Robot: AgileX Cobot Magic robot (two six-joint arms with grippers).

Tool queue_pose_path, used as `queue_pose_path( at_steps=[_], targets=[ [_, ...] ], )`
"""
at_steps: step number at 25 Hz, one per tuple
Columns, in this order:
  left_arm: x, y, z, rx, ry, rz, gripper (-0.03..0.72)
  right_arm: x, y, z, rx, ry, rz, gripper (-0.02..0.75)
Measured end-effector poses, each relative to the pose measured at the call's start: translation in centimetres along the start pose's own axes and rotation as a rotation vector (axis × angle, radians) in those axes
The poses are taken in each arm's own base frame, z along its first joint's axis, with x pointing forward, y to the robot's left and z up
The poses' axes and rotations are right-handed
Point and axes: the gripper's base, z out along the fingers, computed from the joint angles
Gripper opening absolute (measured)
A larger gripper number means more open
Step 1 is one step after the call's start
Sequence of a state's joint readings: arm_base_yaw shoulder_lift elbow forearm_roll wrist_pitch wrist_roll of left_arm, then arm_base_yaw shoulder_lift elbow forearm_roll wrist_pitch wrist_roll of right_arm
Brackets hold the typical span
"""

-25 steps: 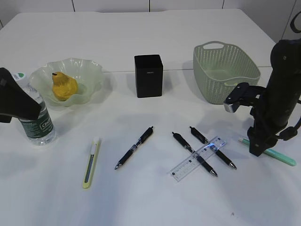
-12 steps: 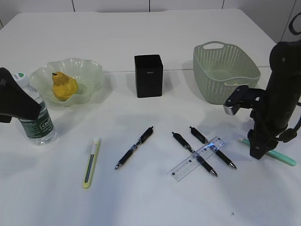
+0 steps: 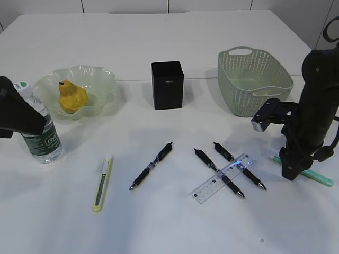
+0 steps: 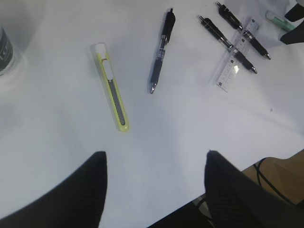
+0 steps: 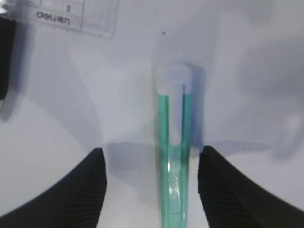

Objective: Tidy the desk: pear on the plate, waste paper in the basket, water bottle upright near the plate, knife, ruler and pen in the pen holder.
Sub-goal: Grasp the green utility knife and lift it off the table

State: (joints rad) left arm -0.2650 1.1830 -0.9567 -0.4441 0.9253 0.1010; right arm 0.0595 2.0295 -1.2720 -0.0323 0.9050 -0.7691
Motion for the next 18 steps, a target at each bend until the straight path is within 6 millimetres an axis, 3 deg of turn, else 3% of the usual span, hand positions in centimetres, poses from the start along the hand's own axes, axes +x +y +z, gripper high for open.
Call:
queue_pose_path(
  at_steps=[13,14,18],
  targets=[
    [0.0,0.0,0.0,0.0,0.0,0.0,0.456,-0.03,-0.05,0.08,0.004,-0.001,-0.001,0.468],
    [0.0,0.0,0.0,0.0,0.0,0.0,0.456,-0.03,-0.05,0.17,0.002,0.0,-0.001,0.419],
    [0.0,0.0,0.0,0.0,0.0,0.0,0.456,-0.02,-0.06,0.3,0.001,0.005,-0.004,0.377]
  ],
)
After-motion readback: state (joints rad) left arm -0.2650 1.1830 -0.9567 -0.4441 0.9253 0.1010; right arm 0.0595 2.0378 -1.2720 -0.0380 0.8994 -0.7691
